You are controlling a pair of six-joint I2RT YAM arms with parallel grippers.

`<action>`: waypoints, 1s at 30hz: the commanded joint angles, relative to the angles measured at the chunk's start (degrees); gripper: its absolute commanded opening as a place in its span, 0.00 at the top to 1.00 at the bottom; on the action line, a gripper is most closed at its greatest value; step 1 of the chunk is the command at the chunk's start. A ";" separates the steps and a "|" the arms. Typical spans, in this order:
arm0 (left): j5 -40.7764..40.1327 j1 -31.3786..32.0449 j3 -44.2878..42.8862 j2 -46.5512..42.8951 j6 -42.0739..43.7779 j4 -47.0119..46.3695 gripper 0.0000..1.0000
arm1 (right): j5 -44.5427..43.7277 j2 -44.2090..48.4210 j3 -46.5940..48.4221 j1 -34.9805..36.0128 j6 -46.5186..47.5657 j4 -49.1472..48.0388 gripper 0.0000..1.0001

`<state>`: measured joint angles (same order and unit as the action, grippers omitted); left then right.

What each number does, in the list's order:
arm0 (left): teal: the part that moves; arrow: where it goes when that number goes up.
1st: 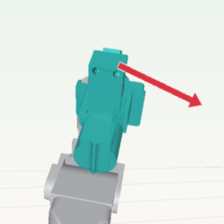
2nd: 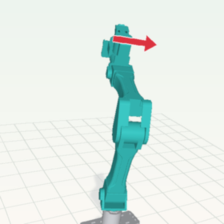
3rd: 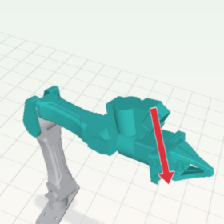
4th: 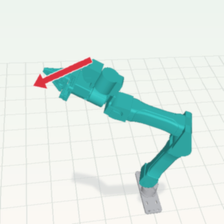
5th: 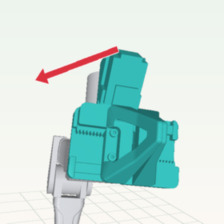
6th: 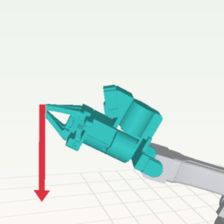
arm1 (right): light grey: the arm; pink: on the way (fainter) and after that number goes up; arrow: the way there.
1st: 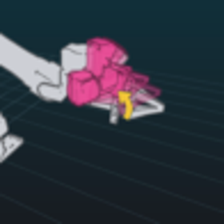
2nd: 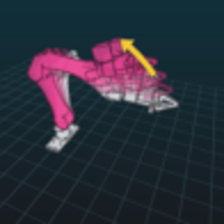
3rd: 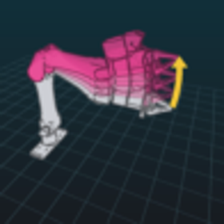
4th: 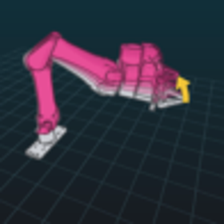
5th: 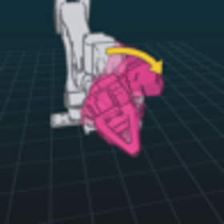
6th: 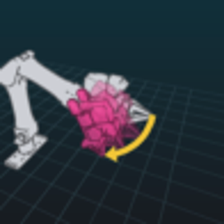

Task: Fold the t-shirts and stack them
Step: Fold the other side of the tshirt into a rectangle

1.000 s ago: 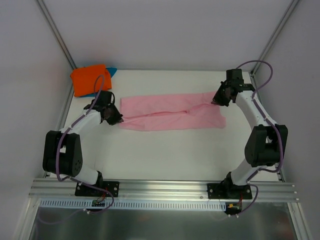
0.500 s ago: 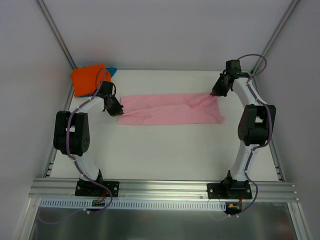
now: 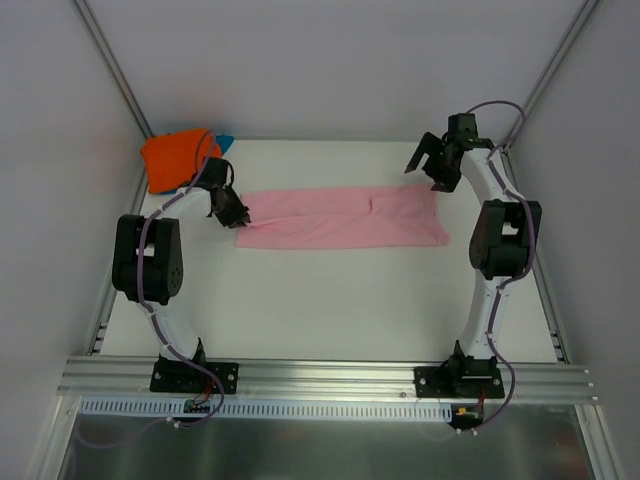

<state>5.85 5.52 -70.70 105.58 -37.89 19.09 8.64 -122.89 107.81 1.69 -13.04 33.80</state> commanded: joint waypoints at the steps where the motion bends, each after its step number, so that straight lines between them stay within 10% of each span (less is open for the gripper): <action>1: -1.53 -0.51 1.17 -5.73 1.33 0.07 0.82 | 1.28 7.57 -3.38 -0.29 1.61 -1.19 0.01; 17: -14.54 -0.51 -0.76 -6.78 1.68 4.03 0.67 | 5.59 30.69 -28.70 4.54 4.60 -6.21 0.01; 30: 17.07 2.20 21.45 -21.36 -1.13 -16.00 0.65 | 6.91 23.85 -32.05 9.47 2.85 -9.80 0.01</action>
<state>10.44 5.76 -55.66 91.90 -37.36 10.59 13.93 -95.07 75.42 10.52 -9.61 26.89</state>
